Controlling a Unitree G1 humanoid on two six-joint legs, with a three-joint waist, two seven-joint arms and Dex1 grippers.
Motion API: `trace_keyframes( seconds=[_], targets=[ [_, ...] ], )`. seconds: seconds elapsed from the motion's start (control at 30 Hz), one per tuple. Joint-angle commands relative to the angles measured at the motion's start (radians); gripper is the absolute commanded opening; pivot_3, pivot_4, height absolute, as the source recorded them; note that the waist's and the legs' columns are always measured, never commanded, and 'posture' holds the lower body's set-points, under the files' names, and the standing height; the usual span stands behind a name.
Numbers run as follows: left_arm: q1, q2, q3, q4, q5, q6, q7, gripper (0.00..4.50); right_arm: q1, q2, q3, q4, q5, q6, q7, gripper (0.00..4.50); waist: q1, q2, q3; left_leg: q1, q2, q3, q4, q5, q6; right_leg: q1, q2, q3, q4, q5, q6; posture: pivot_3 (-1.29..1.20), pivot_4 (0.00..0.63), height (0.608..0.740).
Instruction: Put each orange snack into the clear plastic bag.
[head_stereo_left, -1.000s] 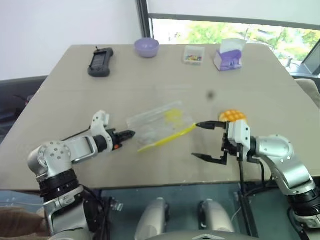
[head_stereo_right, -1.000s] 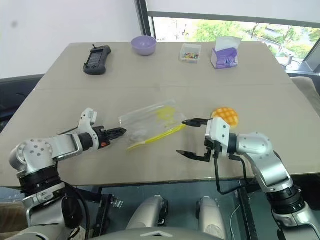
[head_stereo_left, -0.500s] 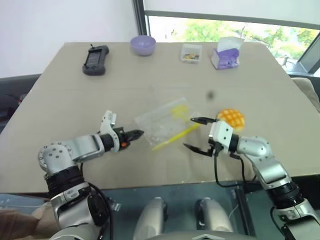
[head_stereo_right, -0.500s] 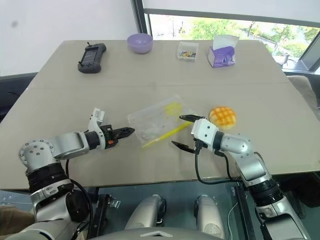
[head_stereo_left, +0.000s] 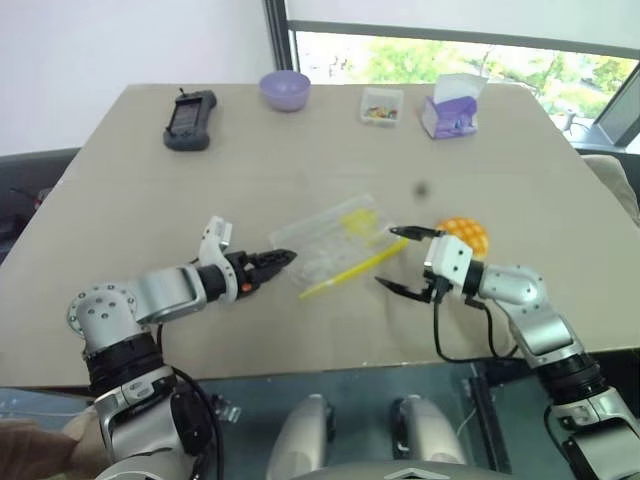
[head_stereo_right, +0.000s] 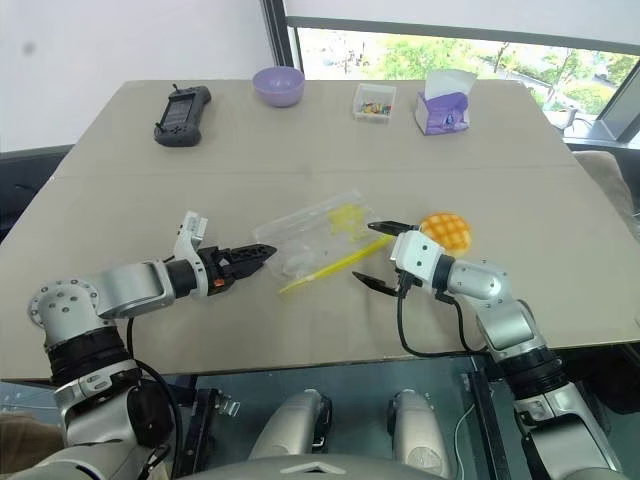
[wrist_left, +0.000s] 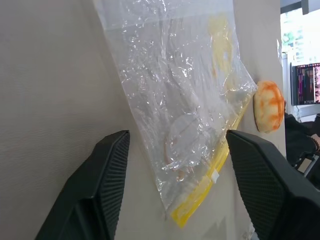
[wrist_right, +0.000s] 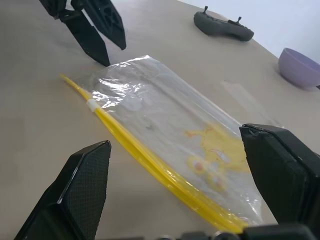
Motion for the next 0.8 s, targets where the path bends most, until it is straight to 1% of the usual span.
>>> trace_keyframes(
  seconds=[0.03, 0.07, 0.27, 0.4, 0.43, 0.5, 0.53, 0.57, 0.63, 0.67, 0.7, 0.77, 0.8],
  targets=[
    [0.013, -0.041, -0.016, 0.028, 0.055, 0.001, 0.048, 4.04, -0.001, -0.006, -0.019, -0.086, 0.014, 0.032, -0.013, 4.5, 0.005, 0.002, -0.002, 0.0, 0.0, 0.0, 0.0, 0.0, 0.0, 0.0, 0.0, 0.0, 0.0, 0.0, 0.0, 0.0, 0.15, 0.74],
    [0.003, -0.058, -0.018, 0.033, 0.063, -0.002, 0.059, 4.35, 0.0, -0.006, -0.019, -0.099, 0.012, 0.043, -0.015, 4.5, 0.006, 0.003, -0.003, 0.001, 0.0, 0.0, 0.0, 0.0, 0.0, 0.001, 0.0, 0.0, 0.0, 0.0, 0.0, 0.0, 0.15, 0.74],
    [-0.054, -0.126, -0.043, 0.075, 0.125, 0.006, 0.098, 4.35, 0.008, -0.008, -0.019, -0.14, 0.002, 0.08, -0.031, 4.5, 0.01, 0.005, -0.005, 0.001, -0.003, 0.0, 0.001, 0.0, 0.0, 0.002, -0.001, 0.0, 0.0, -0.002, 0.003, 0.0, 0.15, 0.74],
    [-0.083, -0.174, -0.019, 0.136, 0.184, -0.025, 0.125, 4.35, 0.014, -0.008, -0.019, -0.168, -0.004, 0.102, -0.042, 4.5, 0.01, 0.006, -0.007, 0.001, -0.005, 0.0, 0.001, 0.0, 0.0, 0.002, -0.003, 0.0, 0.0, -0.002, 0.003, 0.0, 0.15, 0.74],
    [-0.087, -0.185, -0.016, 0.146, 0.192, -0.032, 0.124, 4.09, 0.015, -0.007, -0.018, -0.177, -0.007, 0.109, -0.046, 4.5, 0.011, 0.007, -0.008, 0.001, -0.005, 0.0, 0.001, 0.0, 0.0, 0.002, -0.003, 0.0, 0.0, -0.002, 0.003, 0.0, 0.15, 0.74],
    [-0.094, -0.201, -0.01, 0.162, 0.205, -0.038, 0.117, 3.43, 0.017, -0.006, -0.016, -0.195, -0.011, 0.124, -0.052, 4.5, 0.011, 0.008, -0.01, 0.001, -0.006, 0.0, 0.001, 0.0, 0.0, 0.002, -0.003, -0.001, 0.0, -0.002, 0.004, 0.0, 0.15, 0.74],
    [-0.097, -0.207, -0.005, 0.169, 0.211, -0.04, 0.114, 3.22, 0.018, -0.006, -0.015, -0.203, -0.013, 0.13, -0.054, 4.5, 0.011, 0.009, -0.011, 0.001, -0.006, 0.0, 0.001, 0.0, 0.0, 0.002, -0.003, -0.001, 0.0, -0.002, 0.004, 0.0, 0.15, 0.74],
    [-0.1, -0.211, 0.001, 0.174, 0.214, -0.041, 0.11, 2.62, 0.019, -0.006, -0.015, -0.211, -0.013, 0.138, -0.056, 4.5, 0.012, 0.009, -0.011, 0.001, -0.006, 0.0, 0.001, 0.0, 0.0, 0.002, -0.003, -0.001, 0.0, -0.003, 0.004, 0.0, 0.15, 0.74],
    [-0.108, -0.217, 0.018, 0.18, 0.218, -0.036, 0.1, 1.89, 0.021, -0.008, -0.014, -0.226, -0.016, 0.151, -0.059, 4.5, 0.013, 0.008, -0.01, 0.001, -0.006, 0.0, 0.001, 0.0, 0.0, 0.002, -0.004, -0.002, 0.0, -0.003, 0.005, 0.0, 0.15, 0.74],
    [-0.114, -0.219, 0.026, 0.182, 0.217, -0.032, 0.095, 1.13, 0.021, -0.009, -0.014, -0.231, -0.017, 0.157, -0.06, 4.5, 0.013, 0.008, -0.01, 0.0, -0.006, 0.0, 0.001, 0.0, 0.0, 0.002, -0.004, -0.002, 0.0, -0.003, 0.005, 0.0, 0.15, 0.74],
    [-0.12, -0.221, 0.039, 0.182, 0.213, -0.028, 0.092, 0.87, 0.022, -0.009, -0.015, -0.237, -0.018, 0.164, -0.062, 4.5, 0.013, 0.008, -0.01, 0.0, -0.006, 0.0, 0.001, 0.0, 0.0, 0.002, -0.004, -0.002, 0.0, -0.003, 0.005, 0.0, 0.15, 0.74],
    [-0.132, -0.22, 0.063, 0.18, 0.202, -0.017, 0.083, 0.03, 0.022, -0.009, -0.014, -0.247, -0.019, 0.174, -0.066, 4.5, 0.012, 0.008, -0.01, -0.001, -0.007, -0.001, 0.0, 0.0, 0.0, 0.002, -0.005, -0.002, -0.001, -0.003, 0.005, 0.0, 0.15, 0.74],
    [-0.138, -0.219, 0.076, 0.178, 0.195, -0.01, 0.079, 0.03, 0.022, -0.009, -0.014, -0.251, -0.019, 0.178, -0.067, 4.5, 0.011, 0.008, -0.01, -0.001, -0.007, -0.001, 0.0, 0.0, 0.001, 0.002, -0.005, -0.002, -0.001, -0.003, 0.005, 0.0, 0.15, 0.74]
  ],
)
